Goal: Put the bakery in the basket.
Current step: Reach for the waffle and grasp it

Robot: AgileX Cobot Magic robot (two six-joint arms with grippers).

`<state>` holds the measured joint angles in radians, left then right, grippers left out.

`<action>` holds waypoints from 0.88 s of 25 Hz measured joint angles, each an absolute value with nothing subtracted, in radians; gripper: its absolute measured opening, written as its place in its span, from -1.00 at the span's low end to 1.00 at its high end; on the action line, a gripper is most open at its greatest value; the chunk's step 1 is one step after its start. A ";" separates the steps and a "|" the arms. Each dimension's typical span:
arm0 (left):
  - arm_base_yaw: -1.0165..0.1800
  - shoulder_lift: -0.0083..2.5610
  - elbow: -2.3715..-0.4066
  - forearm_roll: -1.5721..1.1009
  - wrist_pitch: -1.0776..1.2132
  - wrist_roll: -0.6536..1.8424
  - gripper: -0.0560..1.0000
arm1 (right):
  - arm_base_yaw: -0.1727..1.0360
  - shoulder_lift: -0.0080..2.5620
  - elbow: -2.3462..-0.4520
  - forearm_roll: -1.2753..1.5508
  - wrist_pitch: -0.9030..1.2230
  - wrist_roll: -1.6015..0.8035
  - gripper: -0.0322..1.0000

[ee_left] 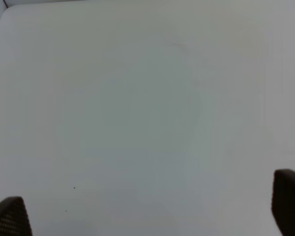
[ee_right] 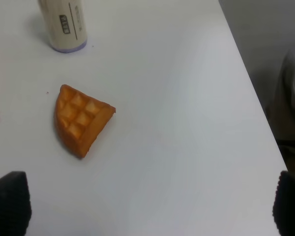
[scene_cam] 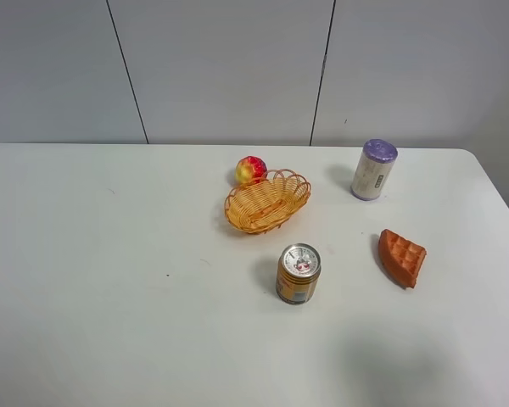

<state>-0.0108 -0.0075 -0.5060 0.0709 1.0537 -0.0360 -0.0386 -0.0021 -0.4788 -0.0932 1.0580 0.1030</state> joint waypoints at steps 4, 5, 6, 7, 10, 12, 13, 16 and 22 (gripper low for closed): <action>-0.011 -0.008 -0.506 0.071 1.054 -0.036 0.99 | -0.039 -0.002 -0.479 -0.093 1.058 0.103 0.98; -0.011 -0.008 -0.506 0.071 1.054 -0.036 0.99 | -0.039 -0.002 -0.479 -0.093 1.058 0.103 0.98; -0.011 -0.008 -0.506 0.071 1.054 -0.036 0.99 | -0.039 -0.002 -0.479 -0.093 1.058 0.103 0.98; -0.011 -0.008 -0.506 0.071 1.054 -0.036 0.99 | -0.039 -0.002 -0.479 -0.093 1.058 0.103 0.98; -0.011 -0.008 -0.506 0.071 1.054 -0.036 0.99 | -0.039 -0.002 -0.479 -0.093 1.058 0.103 0.98; -0.011 -0.008 -0.506 0.071 1.054 -0.036 0.99 | -0.039 -0.002 -0.479 -0.093 1.058 0.103 0.98; -0.011 -0.008 -0.506 0.071 1.054 -0.036 0.99 | -0.039 -0.002 -0.479 -0.093 1.058 0.103 0.98; -0.011 -0.008 -0.506 0.071 1.054 -0.036 0.99 | -0.039 -0.002 -0.479 -0.093 1.058 0.104 0.98; -0.011 -0.008 -0.506 0.071 1.054 -0.035 0.99 | -0.039 0.105 -0.492 -0.094 1.059 0.105 0.98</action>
<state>-0.0108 -0.0075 -0.5060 0.0709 1.0537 -0.0353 -0.0386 0.1053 -0.4918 -0.0942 1.0589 0.1054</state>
